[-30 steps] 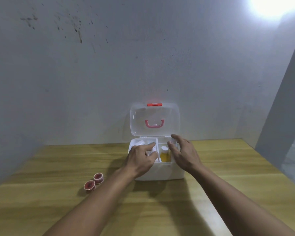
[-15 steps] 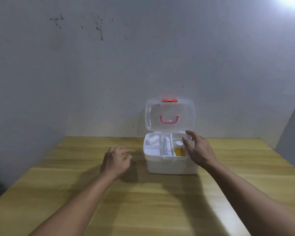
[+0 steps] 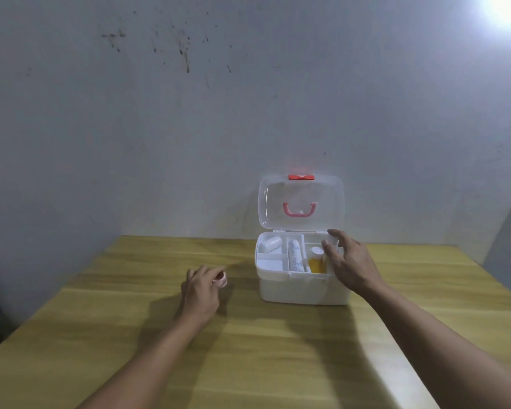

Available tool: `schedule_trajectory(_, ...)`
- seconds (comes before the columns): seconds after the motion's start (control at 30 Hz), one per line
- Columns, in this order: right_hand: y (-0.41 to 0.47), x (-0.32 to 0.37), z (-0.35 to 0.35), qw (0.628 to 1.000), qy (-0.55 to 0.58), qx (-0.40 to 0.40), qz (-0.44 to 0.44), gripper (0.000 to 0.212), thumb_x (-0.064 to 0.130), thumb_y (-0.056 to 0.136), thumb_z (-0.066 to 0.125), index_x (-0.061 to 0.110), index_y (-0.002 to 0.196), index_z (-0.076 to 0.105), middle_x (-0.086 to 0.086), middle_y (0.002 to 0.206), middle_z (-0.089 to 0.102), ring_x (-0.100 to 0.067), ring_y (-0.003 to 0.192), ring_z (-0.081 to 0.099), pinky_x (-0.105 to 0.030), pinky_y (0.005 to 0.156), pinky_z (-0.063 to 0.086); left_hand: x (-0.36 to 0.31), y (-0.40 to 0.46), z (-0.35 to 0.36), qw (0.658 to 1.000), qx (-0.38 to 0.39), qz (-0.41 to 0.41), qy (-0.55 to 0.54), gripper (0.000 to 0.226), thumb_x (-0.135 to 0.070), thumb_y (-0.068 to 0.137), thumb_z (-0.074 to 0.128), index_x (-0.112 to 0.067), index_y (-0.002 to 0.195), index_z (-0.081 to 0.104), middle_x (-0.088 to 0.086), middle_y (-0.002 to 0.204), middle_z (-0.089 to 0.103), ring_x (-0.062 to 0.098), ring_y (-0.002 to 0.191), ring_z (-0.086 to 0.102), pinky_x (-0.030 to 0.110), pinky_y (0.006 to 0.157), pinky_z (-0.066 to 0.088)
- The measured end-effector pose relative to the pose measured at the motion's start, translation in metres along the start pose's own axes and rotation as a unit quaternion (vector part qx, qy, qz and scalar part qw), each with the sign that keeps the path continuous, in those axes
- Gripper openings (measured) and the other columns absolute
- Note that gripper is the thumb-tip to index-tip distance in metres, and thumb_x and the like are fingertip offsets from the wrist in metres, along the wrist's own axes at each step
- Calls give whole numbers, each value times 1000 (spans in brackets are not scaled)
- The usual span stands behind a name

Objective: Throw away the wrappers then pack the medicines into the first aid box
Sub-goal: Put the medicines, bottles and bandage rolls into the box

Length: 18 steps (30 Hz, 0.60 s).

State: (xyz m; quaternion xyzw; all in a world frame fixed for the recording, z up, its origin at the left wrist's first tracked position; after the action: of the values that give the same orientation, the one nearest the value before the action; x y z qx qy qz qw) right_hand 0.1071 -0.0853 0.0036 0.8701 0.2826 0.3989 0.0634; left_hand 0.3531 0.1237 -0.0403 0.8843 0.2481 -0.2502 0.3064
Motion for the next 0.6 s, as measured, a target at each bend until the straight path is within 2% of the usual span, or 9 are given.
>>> schedule_trajectory(0.1,0,0,0,1000,1,0,2,46,46,95,45,24,135,48,-9,132,60,-28,127,47,-43,100,44,-50,14,-8,995,-17,67,-66,29,-19,83,52,-14,105,70,1,99,68,25,92,51,36,81,44)
schedule_trajectory(0.23,-2,2,-1,1000,-4,-2,3,46,46,95,44,24,136,47,-10,132,59,-28,127,47,-43,100,43,-107,34,2,985,56,123,-106,21,-14,87,65,-13,107,69,0,95,67,17,93,48,24,80,37)
schedule_trajectory(0.37,-2,2,-1,1000,-4,0,7,48,48,95,43,25,137,46,-9,134,57,-27,128,46,-43,100,44,-131,45,20,980,139,120,-74,24,-13,88,64,-16,112,68,-1,102,64,12,94,46,15,76,34)
schedule_trajectory(0.43,-3,2,-1,1000,-5,-1,8,48,48,95,43,26,138,46,-8,135,57,-27,128,46,-44,101,45,-131,46,28,978,172,100,-66,26,-7,88,63,-17,111,67,2,106,61,10,90,48,5,69,36)
schedule_trajectory(0.53,-3,4,-1,1000,-6,-4,2,48,48,95,44,25,137,46,-7,136,57,-26,129,45,-43,102,44,-129,45,36,973,202,90,-62,27,5,86,59,-10,107,68,11,106,61,10,83,55,-3,64,39)
schedule_trajectory(0.6,-3,4,-2,1000,-7,-6,4,48,48,96,43,25,138,46,-6,137,56,-26,129,44,-43,102,44,-130,45,36,972,209,91,-50,26,5,86,58,-8,108,67,10,102,61,8,79,56,-3,65,39)
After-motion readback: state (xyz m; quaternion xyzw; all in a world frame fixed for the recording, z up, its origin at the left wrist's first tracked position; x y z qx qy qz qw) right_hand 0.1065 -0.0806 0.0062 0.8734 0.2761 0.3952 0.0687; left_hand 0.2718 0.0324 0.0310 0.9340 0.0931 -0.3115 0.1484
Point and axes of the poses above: each hand's wrist, its own y-axis towards the middle knuckle, its own z-axis out of the palm, x = y × z, the point moved 6 cm from there along y, towards the middle knuckle
